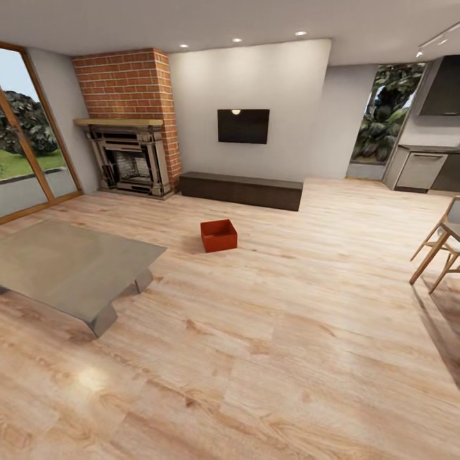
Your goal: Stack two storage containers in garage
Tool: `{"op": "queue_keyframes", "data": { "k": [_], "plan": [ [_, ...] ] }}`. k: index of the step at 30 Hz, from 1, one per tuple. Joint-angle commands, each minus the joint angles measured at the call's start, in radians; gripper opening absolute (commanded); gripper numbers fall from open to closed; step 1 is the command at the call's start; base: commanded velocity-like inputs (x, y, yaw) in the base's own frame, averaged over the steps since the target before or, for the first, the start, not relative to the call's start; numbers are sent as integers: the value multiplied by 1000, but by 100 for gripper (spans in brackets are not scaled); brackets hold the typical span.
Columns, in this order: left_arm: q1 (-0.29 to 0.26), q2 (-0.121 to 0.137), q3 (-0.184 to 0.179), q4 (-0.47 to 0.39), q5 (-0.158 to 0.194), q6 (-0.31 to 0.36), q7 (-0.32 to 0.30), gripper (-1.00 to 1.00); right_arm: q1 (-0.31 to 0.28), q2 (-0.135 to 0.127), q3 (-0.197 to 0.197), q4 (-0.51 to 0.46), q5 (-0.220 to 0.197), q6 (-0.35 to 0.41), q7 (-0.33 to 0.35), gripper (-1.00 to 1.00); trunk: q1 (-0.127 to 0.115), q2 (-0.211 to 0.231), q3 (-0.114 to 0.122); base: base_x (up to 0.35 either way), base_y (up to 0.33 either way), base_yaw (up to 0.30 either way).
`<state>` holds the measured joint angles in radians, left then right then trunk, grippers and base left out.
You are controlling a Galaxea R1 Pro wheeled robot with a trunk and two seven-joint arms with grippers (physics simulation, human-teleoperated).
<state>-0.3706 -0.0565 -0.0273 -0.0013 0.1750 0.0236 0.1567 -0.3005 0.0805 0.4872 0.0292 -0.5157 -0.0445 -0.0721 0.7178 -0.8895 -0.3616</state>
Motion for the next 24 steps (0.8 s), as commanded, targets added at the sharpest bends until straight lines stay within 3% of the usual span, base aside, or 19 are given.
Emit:
{"op": "queue_keyframes", "data": {
  "k": [1, 24],
  "plan": [
    [-1, 0, -3, 0, 8, 2, 3, 100, -1, 1, 8, 3, -9, -5, -1, 100, 1, -1, -1, 323, 0, 0],
    [-1, 1, -3, 0, 8, 2, 3, 100, -1, 1, 8, 3, -9, -5, 0, 100, 1, -1, -1, 323, 0, 0]
  ]
}}
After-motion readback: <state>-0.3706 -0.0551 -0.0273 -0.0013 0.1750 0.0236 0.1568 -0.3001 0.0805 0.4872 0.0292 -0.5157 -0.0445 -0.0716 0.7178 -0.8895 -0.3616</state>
